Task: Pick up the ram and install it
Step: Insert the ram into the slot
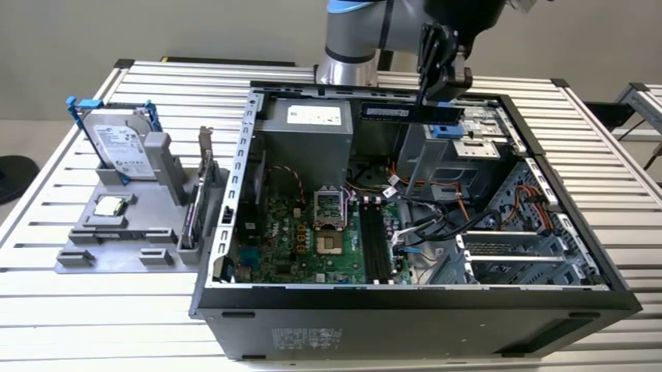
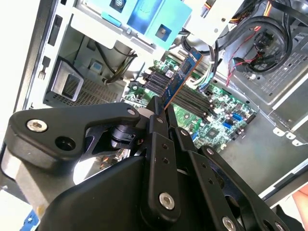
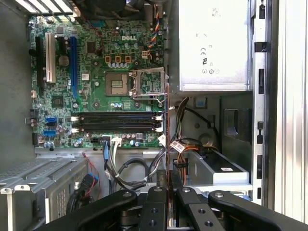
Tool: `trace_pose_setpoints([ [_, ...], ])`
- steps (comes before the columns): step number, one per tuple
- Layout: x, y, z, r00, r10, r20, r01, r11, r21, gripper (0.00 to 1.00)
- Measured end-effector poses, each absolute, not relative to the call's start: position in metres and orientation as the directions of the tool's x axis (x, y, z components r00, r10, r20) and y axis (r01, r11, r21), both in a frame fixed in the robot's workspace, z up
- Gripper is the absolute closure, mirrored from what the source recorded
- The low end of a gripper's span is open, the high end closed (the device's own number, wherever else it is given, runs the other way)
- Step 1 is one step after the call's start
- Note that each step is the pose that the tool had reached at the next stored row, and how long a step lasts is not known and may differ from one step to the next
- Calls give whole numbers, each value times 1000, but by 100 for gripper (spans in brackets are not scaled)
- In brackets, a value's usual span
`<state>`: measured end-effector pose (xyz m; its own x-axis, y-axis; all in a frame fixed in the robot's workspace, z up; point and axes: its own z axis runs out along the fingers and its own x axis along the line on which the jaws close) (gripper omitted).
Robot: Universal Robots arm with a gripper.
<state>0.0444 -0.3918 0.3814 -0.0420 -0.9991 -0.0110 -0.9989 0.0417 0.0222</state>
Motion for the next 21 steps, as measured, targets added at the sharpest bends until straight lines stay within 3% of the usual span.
trace_pose_setpoints([
  [21, 44, -392, 381, -95, -995, -11, -995, 95, 22, 100],
])
